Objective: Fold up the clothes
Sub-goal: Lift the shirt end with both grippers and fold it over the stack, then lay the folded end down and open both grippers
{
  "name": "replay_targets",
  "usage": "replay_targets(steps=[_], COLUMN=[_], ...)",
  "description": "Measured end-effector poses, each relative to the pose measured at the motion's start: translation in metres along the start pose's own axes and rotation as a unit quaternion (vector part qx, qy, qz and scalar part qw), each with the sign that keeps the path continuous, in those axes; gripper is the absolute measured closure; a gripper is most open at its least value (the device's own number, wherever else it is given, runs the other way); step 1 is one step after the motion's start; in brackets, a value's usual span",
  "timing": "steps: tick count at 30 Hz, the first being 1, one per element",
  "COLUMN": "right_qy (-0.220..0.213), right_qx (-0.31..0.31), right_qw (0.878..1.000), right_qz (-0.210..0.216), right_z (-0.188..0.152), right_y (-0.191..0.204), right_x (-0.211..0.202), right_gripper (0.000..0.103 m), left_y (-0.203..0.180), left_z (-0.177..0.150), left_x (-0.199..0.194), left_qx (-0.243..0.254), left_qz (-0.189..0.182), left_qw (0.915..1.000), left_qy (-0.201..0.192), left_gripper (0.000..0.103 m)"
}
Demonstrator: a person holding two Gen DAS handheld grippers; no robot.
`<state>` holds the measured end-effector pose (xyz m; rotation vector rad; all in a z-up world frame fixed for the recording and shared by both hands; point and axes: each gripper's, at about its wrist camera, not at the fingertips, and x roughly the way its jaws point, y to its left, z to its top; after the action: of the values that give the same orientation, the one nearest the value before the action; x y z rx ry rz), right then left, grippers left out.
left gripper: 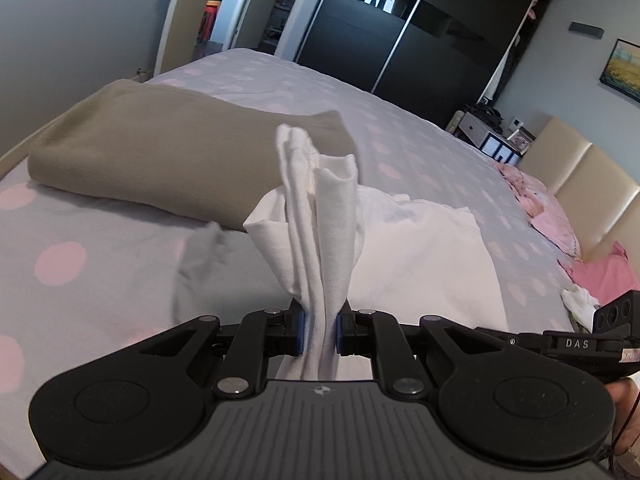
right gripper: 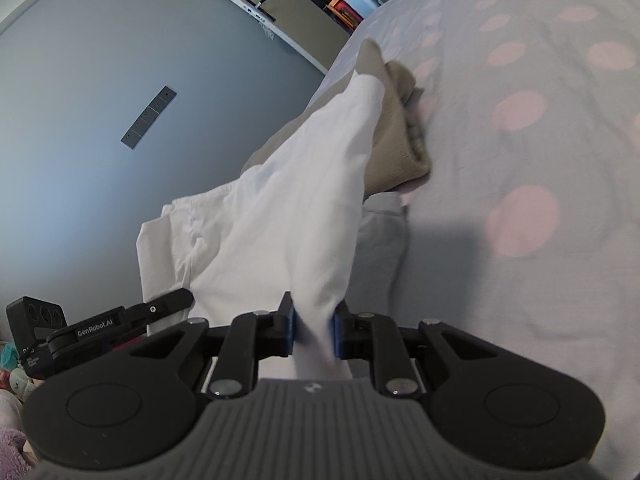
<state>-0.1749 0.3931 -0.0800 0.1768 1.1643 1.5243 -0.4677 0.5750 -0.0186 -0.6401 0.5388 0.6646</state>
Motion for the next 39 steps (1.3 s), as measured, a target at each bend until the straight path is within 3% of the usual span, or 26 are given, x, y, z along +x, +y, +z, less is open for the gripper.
replay_targets(steps=[12,23,26,32,35,38,39], right_qy=[0.032,0.048,0.053,0.052,0.036,0.019,0.017], right_qx=[0.007,-0.003,-0.007,-0.035,-0.058,-0.091,-0.104], right_qw=[0.999,0.998,0.998,0.997,0.995,0.992,0.991], right_qz=[-0.011,-0.037,-0.041,-0.047,-0.067,-0.082,-0.086], right_z=[0.014,0.007,0.006,0.013,0.017,0.025,0.028], right_y=[0.02,-0.007,-0.014,-0.008,-0.004,0.001,0.004], right_x=[0.097,0.127,0.134,0.123,0.109,0.102,0.104], right_gripper=[0.083,0.083,0.083,0.079,0.062,0.064,0.071], left_y=[0.086,0.132,0.134,0.121,0.122,0.111,0.107], left_z=[0.027,0.007,0.004,0.001,0.004,0.009,0.011], left_x=[0.067,0.118,0.12,0.099,0.068,0.05,0.047], left_qx=[-0.037,-0.079,-0.082,-0.059,-0.048,-0.039,-0.035], left_qz=[-0.008,-0.029,-0.024,0.03,0.061,0.064,0.062], left_qw=[0.9985,0.9945,0.9947,0.9975,0.9969,0.9964,0.9964], left_qy=[0.04,0.061,0.057,0.023,-0.013,-0.04,-0.047], left_gripper=[0.092,0.09,0.085,0.074,0.074,0.074,0.074])
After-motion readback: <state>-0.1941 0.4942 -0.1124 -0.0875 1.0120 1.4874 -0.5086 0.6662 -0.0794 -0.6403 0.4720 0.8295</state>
